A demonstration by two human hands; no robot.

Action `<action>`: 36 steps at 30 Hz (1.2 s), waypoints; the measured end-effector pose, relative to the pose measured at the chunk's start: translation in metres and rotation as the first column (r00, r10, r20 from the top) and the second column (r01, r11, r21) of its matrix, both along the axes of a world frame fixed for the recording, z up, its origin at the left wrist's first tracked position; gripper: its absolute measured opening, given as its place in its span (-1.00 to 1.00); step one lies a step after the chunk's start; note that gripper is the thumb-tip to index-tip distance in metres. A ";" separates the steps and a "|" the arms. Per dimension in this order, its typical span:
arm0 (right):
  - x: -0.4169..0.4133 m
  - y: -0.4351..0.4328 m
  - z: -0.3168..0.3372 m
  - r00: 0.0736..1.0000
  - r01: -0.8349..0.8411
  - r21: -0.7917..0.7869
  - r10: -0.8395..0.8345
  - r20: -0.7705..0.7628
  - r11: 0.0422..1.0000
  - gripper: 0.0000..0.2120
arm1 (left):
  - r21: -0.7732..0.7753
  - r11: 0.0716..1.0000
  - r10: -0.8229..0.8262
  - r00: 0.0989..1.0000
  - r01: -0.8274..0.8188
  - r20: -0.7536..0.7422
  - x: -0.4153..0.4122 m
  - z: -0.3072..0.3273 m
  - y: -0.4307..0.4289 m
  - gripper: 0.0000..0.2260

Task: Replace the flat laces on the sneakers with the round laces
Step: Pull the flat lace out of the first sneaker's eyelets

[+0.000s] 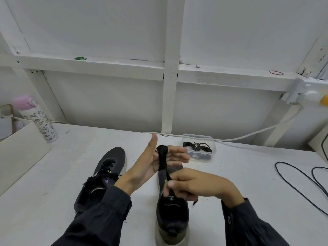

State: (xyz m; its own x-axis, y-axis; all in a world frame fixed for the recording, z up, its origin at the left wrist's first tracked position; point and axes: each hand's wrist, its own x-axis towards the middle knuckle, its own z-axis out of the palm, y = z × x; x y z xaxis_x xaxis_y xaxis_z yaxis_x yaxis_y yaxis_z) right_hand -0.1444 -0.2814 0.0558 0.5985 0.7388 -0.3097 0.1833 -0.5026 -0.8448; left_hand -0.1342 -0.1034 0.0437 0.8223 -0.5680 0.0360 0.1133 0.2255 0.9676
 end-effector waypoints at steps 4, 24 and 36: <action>0.013 0.003 -0.003 0.997 0.060 0.006 -0.060 0.053 0.998 -0.82 | -0.014 0.969 -0.248 0.969 0.248 0.027 -0.014 0.011 -0.003 -0.13; -0.014 0.014 -0.029 0.686 0.506 0.358 -0.618 0.385 0.785 -0.64 | 0.147 0.984 0.120 0.983 -0.100 -0.136 -0.013 0.000 -0.010 -0.36; -0.041 0.045 -0.033 0.368 0.585 0.763 -0.928 0.052 0.275 -0.83 | -0.007 0.995 0.098 0.985 -0.100 -0.144 -0.016 0.008 -0.017 -0.37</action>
State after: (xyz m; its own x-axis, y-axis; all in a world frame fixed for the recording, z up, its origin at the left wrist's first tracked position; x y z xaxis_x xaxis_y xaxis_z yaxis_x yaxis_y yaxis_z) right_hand -0.1850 -0.2368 0.0226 0.8765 -0.2750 0.3951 0.3837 -0.0967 -0.9184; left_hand -0.1505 -0.1201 0.0518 0.8717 -0.4836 -0.0790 0.2272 0.2560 0.9396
